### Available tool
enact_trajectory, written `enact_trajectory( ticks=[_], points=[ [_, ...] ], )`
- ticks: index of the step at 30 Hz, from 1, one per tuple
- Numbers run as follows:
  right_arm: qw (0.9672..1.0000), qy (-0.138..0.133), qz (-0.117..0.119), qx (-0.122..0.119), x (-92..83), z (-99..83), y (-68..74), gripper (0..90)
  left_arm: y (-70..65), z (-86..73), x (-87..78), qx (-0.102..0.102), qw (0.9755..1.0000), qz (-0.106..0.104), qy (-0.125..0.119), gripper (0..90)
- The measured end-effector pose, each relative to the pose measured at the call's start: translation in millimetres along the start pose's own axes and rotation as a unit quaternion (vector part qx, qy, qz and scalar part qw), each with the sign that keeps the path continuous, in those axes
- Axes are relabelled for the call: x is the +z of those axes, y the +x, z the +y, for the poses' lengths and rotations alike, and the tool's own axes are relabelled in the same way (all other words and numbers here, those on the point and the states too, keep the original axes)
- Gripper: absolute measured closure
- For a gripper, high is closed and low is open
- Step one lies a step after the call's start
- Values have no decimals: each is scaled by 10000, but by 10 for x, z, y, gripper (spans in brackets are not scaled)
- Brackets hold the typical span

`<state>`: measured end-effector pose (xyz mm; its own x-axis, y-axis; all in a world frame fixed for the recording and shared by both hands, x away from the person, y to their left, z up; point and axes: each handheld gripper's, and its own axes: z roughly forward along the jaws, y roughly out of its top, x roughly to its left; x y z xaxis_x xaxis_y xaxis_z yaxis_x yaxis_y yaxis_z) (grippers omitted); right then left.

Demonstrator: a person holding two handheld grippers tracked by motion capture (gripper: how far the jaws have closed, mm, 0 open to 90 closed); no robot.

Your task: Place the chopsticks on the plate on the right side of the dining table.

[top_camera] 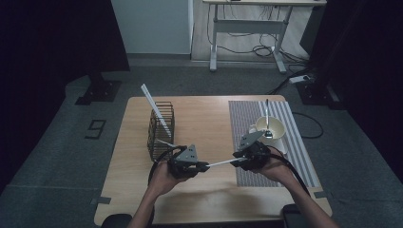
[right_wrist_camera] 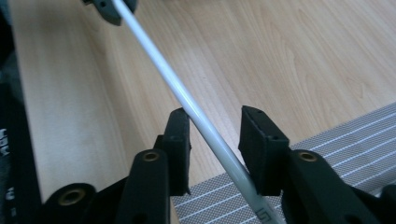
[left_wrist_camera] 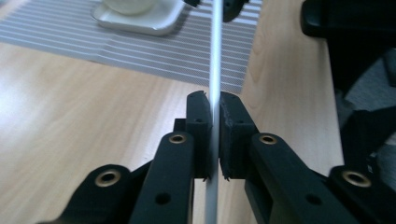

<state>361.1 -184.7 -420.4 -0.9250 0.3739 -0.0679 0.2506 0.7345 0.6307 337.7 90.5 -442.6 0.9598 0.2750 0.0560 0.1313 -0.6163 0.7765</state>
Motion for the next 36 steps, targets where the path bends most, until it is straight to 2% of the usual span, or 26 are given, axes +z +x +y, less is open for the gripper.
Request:
enact_trajectory(
  ticks=[4,9,14,16,19,20,26,36],
  points=[
    [9998,2,215,6,-44,-3,-18,682,2,9,-9,-22,10000,91,-25,790],
    [9995,71,297,-17,-57,-12,-15,709,15,-19,-3,-105,9997,217,-43,721],
    [9986,171,470,-154,-60,-23,11,763,44,-57,-35,-315,9985,407,-172,613],
    [9983,225,488,-204,-54,-26,20,774,48,-56,-54,-386,9980,432,-238,576],
    [9977,309,512,-323,-40,-33,34,806,44,-50,-82,-415,9968,618,-276,515],
    [9976,328,520,-313,-40,-36,38,809,46,-51,-93,-432,9967,618,-307,510],
    [9970,270,623,-378,-64,-38,70,827,32,-38,-107,-490,9953,747,-382,431],
    [9968,297,610,-423,-142,-86,69,834,36,-28,-141,-614,9937,794,-493,359]
  ],
)
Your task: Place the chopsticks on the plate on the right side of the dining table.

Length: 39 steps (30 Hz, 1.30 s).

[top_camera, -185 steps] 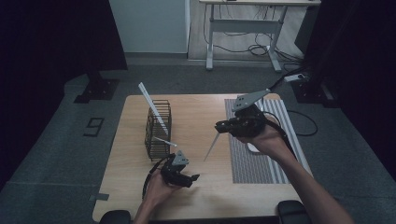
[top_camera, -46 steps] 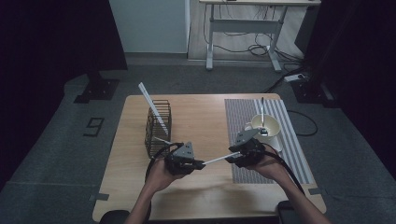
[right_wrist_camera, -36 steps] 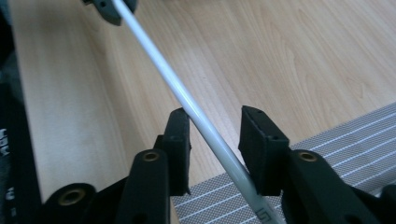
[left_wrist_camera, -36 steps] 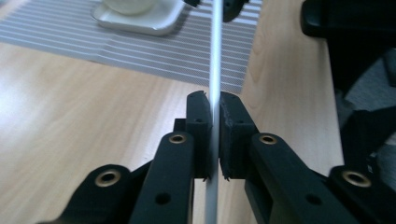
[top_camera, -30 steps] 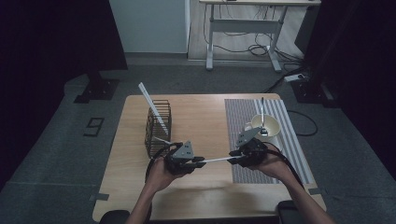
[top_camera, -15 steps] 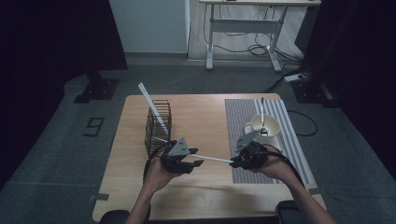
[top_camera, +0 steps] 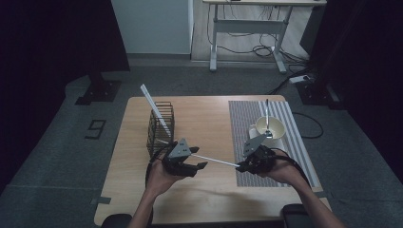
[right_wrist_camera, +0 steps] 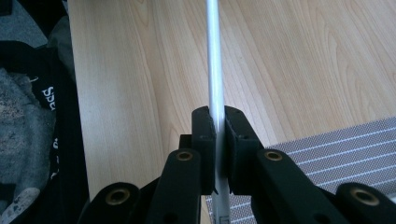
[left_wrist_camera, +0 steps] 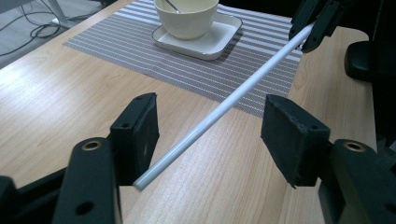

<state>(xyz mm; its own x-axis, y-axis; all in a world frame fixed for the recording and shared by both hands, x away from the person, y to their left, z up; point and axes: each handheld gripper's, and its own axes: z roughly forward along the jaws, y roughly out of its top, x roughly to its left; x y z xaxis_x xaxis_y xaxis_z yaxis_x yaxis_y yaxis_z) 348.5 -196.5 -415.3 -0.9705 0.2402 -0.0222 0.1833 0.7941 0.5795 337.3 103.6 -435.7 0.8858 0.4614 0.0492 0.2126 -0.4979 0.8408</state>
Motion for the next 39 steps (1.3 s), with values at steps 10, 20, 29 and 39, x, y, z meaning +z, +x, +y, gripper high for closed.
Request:
enact_trajectory(
  ticks=[10,20,29,39],
  points=[
    [9994,36,-284,211,-127,-145,-82,835,7,-9,-49,-185,9997,49,-141,256],
    [9968,24,-642,467,-227,-235,-189,835,-61,-19,-92,-314,9993,55,-213,168],
    [9940,17,-865,664,-271,-268,-274,835,-151,-150,-41,-445,9989,8,-159,143],
    [9909,16,-1045,844,-314,-327,-360,835,-221,-306,28,-545,9984,32,-121,107]
  ],
)
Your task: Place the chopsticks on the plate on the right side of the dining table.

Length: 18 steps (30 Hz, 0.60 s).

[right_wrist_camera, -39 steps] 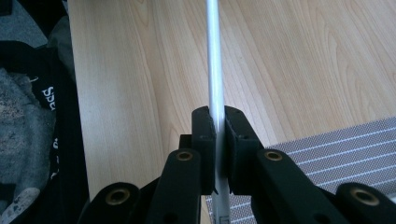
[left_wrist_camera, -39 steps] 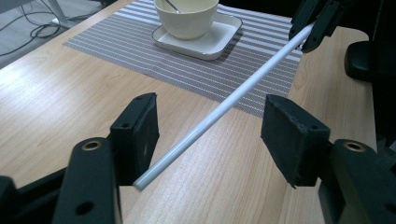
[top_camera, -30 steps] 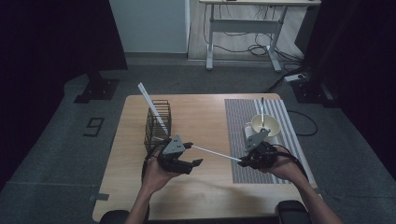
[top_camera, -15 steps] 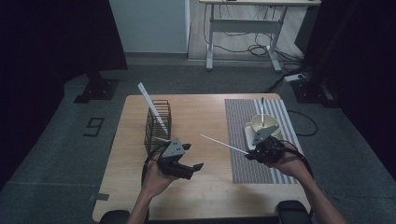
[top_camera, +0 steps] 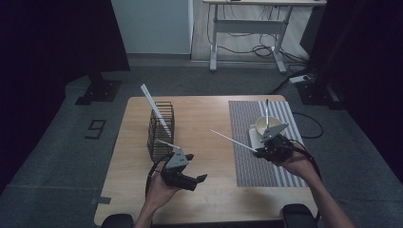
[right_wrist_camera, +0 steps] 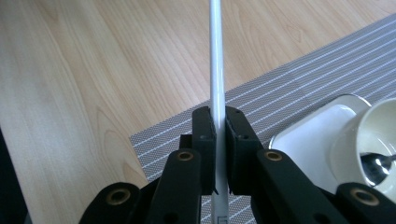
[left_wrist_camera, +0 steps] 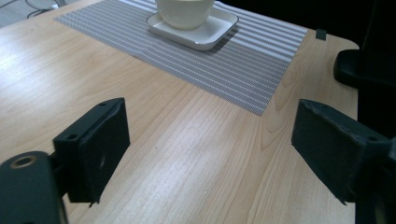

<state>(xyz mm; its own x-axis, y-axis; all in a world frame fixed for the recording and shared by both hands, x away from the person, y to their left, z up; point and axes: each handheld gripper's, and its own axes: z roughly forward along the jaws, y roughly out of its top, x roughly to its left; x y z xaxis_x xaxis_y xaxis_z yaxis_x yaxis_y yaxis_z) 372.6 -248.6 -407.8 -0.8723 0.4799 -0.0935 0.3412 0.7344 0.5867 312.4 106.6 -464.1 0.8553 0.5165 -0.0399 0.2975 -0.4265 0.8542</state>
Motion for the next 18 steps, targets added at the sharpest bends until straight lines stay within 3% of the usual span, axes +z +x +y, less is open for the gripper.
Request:
enact_trajectory(
  ticks=[18],
  points=[
    [9988,124,-350,320,-17,-133,-226,834,-63,-276,142,-40,9996,204,205,3]
  ],
)
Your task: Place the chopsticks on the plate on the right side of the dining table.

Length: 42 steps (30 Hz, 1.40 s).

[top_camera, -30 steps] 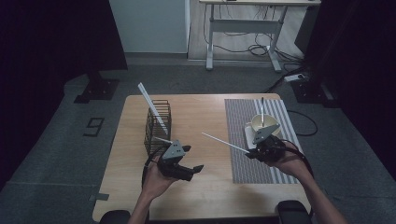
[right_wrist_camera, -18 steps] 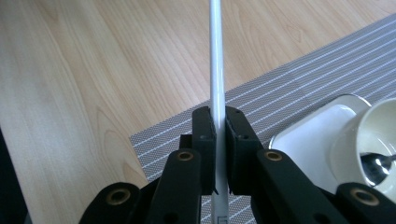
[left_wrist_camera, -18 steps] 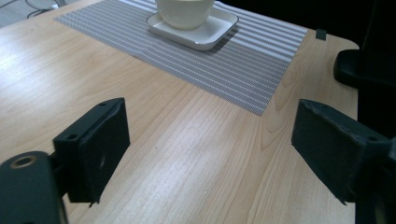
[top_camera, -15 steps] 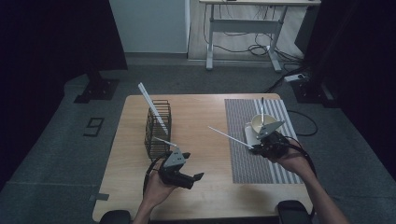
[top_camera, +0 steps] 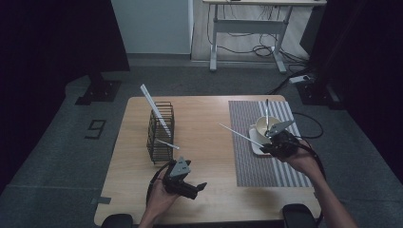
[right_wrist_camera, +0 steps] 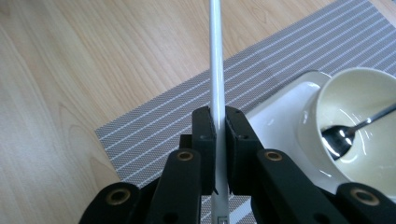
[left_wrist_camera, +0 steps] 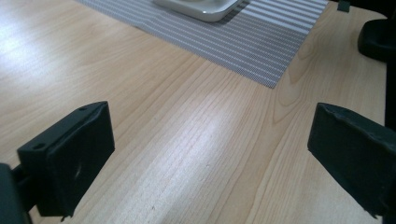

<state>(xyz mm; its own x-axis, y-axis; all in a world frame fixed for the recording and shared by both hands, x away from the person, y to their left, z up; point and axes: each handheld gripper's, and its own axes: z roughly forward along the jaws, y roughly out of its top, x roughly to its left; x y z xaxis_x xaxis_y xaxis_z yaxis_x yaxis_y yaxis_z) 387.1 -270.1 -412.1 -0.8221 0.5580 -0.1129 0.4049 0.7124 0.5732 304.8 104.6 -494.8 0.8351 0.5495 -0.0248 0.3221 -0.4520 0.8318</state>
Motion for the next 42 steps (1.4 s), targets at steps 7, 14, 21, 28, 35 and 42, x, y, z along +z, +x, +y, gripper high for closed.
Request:
enact_trajectory(
  ticks=[7,14,21,28,35,42],
  points=[
    [9999,37,-122,110,21,-74,-108,834,21,-122,84,-68,10000,5,67,0],
    [9993,101,-250,271,73,-151,-222,834,71,-249,171,-144,9996,41,233,0],
    [9985,209,-330,383,167,-259,-334,834,132,-361,251,-113,9980,206,593,0],
    [9975,349,-368,497,269,-367,-436,834,160,-406,296,-192,9971,204,713,0],
    [9968,453,-407,521,367,-468,-532,834,180,-407,304,-238,9960,231,835,0],
    [9962,554,-426,518,469,-582,-624,834,186,-405,325,-212,9946,225,993,0]
  ],
)
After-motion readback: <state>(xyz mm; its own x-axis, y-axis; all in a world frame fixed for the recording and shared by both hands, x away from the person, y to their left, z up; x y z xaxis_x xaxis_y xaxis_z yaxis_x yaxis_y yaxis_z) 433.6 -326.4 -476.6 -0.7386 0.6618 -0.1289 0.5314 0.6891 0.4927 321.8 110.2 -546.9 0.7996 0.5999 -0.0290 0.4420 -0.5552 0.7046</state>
